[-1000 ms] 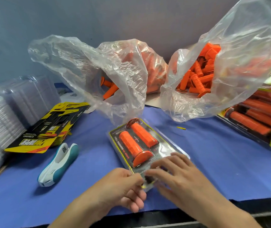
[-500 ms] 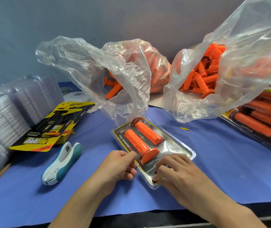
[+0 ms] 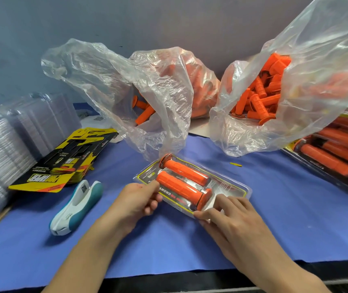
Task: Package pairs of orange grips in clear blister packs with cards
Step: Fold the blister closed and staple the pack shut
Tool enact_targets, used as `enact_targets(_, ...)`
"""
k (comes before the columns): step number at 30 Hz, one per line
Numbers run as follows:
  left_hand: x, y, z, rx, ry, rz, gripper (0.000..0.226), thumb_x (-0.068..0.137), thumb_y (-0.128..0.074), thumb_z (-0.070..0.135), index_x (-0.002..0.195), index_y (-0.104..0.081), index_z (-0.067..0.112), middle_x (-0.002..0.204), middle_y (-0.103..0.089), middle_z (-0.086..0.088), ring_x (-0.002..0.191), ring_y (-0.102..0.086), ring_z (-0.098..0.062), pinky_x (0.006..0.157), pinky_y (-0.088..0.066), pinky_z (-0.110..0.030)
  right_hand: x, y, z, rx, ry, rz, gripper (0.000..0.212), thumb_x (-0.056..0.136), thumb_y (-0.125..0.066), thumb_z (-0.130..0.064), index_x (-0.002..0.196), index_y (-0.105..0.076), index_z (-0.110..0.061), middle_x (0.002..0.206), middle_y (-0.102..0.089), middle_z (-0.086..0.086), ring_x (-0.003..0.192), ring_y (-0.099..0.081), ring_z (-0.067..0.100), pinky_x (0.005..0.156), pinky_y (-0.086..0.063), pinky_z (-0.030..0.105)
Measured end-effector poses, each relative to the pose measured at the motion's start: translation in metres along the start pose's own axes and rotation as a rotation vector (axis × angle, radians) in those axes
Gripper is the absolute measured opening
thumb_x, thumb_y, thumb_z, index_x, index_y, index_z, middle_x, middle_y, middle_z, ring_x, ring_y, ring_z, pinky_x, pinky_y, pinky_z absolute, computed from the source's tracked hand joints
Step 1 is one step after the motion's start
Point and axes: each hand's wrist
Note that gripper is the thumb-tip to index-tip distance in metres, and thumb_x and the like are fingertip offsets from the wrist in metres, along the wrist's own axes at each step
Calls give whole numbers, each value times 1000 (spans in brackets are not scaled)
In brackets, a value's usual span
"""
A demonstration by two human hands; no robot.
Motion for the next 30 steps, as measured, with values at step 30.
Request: enact_targets(30,0,21,-13,217,-70,15,36,98,-49,23,73,-66,4,54,-64,-3,37,-49,-12,35,-37,-20,20,-21,-1,-224,-10,-2,24,74,-81,-17,93,-69,-27,89,-60,-2,77,-58,25,70,-45,38)
Point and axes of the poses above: each hand's wrist, its own x-axis towards the middle knuckle, its own y-axis out of the back of the hand, z = x × y
